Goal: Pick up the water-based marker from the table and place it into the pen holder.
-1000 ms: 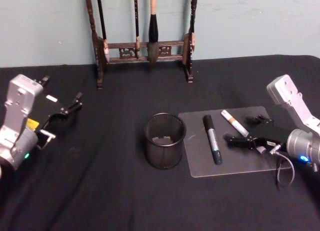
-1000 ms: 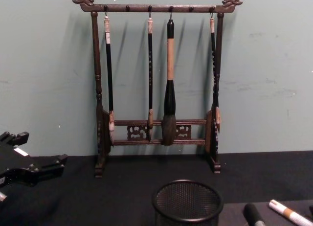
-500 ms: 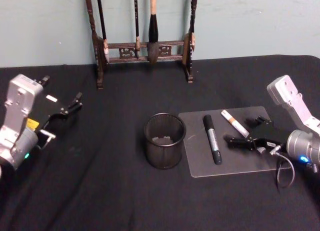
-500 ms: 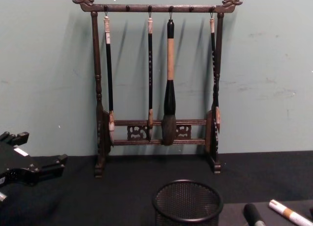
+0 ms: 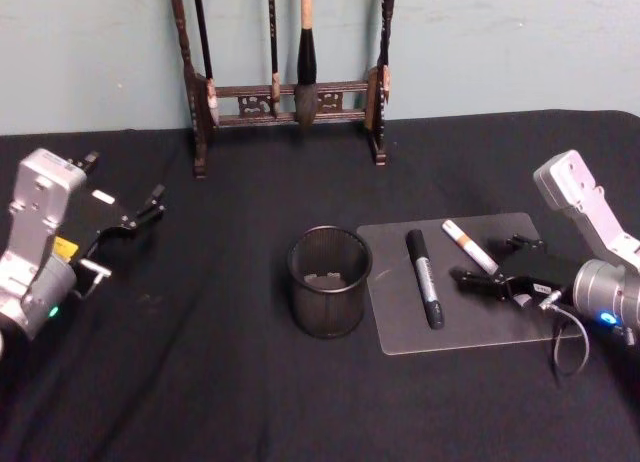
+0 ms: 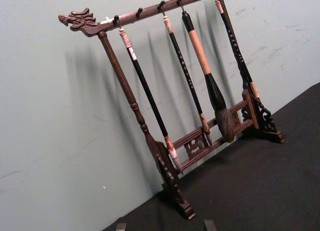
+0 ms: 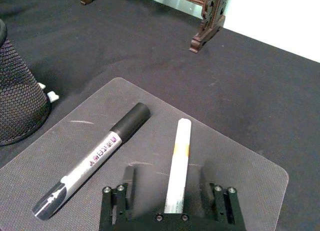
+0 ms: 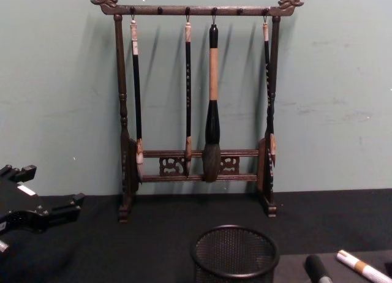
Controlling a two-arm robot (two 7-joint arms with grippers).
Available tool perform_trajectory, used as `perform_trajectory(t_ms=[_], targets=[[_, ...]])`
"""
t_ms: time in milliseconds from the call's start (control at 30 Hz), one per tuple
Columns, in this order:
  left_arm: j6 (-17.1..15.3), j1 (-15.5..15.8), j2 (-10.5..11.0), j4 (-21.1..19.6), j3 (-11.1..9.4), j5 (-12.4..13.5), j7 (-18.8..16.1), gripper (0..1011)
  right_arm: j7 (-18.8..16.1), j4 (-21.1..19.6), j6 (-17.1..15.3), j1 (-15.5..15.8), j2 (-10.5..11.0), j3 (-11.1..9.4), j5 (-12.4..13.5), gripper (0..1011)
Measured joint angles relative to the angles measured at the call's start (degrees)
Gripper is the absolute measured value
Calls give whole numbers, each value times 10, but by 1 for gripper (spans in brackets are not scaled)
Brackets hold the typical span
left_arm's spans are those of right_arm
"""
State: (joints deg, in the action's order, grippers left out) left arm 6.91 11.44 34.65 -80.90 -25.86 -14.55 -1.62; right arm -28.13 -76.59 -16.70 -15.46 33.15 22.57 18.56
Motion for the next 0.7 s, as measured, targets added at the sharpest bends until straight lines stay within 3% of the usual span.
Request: perform_trajectory(t_ms=[333,633,700], targets=[[0,0,0,0,0,0,0,1001,0,0,0,0,0,0,0,564],[0,0,0,0,0,0,0,1001,0,0,1,0,0,0,0,246],[0,0,0,0,0,0,0,1001,0,0,1,0,0,0,0,218]])
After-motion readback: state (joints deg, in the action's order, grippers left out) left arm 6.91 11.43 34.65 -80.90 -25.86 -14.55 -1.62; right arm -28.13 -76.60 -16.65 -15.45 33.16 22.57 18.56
